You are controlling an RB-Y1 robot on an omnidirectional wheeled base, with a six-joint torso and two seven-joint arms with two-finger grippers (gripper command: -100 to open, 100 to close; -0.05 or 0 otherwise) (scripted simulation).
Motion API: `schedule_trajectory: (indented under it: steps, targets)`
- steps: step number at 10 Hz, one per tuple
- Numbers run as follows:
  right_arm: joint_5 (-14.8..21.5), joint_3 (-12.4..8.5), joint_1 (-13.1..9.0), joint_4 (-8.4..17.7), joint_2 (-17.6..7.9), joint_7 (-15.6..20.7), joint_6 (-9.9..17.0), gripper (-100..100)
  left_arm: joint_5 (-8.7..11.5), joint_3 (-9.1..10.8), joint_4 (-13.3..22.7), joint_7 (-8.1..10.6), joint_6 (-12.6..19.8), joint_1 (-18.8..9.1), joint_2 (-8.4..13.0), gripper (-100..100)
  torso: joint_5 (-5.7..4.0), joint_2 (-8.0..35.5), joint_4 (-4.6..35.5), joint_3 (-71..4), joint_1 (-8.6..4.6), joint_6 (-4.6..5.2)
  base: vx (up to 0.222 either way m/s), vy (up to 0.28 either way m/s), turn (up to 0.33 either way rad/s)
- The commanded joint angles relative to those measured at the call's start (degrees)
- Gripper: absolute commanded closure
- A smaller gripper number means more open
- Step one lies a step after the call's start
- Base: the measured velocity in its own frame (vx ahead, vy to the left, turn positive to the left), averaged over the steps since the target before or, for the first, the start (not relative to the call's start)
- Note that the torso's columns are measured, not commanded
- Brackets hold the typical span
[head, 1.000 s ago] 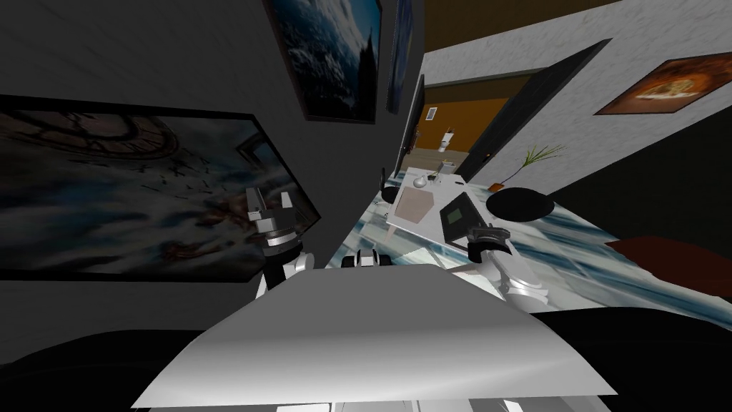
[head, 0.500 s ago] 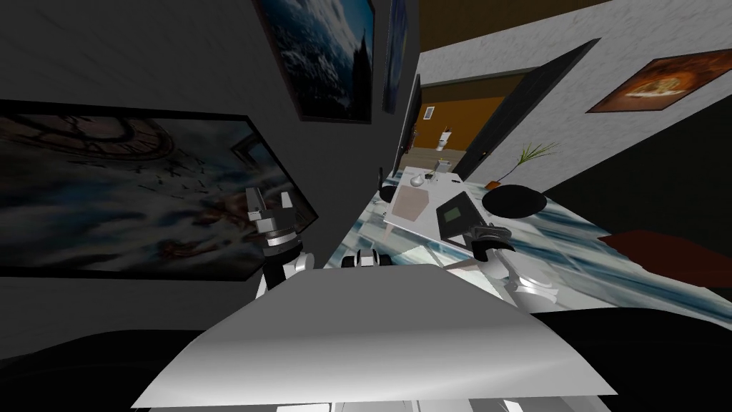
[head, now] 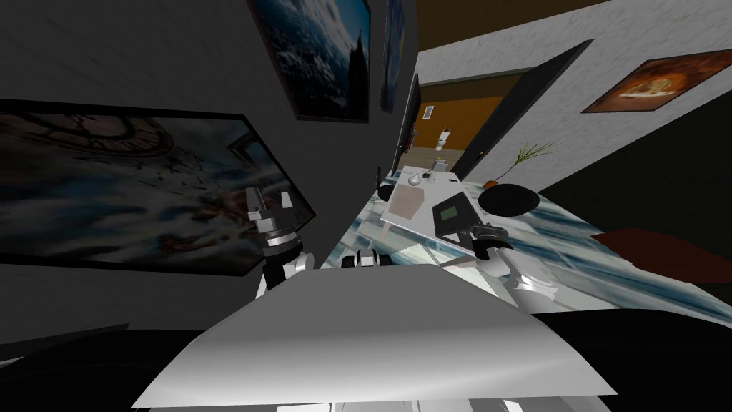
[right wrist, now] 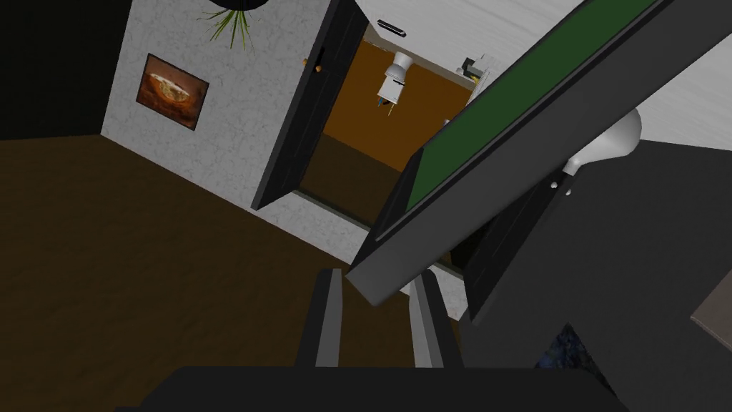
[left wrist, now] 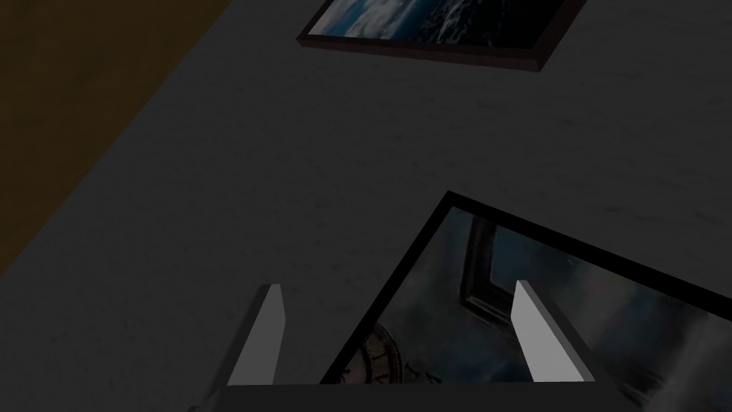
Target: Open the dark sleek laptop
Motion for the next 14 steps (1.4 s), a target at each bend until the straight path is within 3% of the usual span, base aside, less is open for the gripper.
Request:
schedule_trajectory:
  steps: [1,6,7,8,10,14]
  targets:
    - [-3.77,1.06,-1.37,1.9,0.59,-2.03,-1.36,100,0.0,0.0,0.0,0.0,0.0,0.0,0.0,0,-0.06,-0.04,-0.04,-0.02,-0.04,0.07,-0.086,-0.107,0.01]
    - [-9.69,2.04,-4.37,5.76,1.86,-5.72,-4.34,100,0.0,0.0,0.0,0.0,0.0,0.01,0.0,0,-0.04,-0.32,-0.14,-0.19,0.35,-0.18,-0.07,-0.097,0.001]
    - [-9.12,1.7,-4.5,5.49,0.95,-5.15,-3.41,100,0.0,0.0,0.0,0.0,0.0,0.01,0.0,0,-0.01,-0.25,-0.12,-0.16,0.41,-0.24,-0.047,-0.052,-0.006]
    - [-10.05,1.5,-6.03,7.27,3.73,-5.87,-5.98,100,0.0,0.0,0.0,0.0,0.0,0.01,0.0,0,0.25,-0.28,-0.03,-0.2,0.66,-0.12,-0.033,-0.117,-0.107]
    - [-10.84,1.31,-7.54,8.98,6.51,-6.43,-8.52,100,0.0,0.01,0.0,0.0,0.0,0.01,0.0,0,0.1,-0.15,-0.04,-0.12,0.3,-0.07,-0.046,-0.153,-0.057]
    - [-12.03,1.02,-9.8,11.54,10.69,-7.28,-12.33,100,0.0,0.0,0.0,0.0,0.0,0.01,0.0,0,0.37,-0.18,0.03,-0.16,0.79,-0.19,-0.025,-0.087,-0.036]
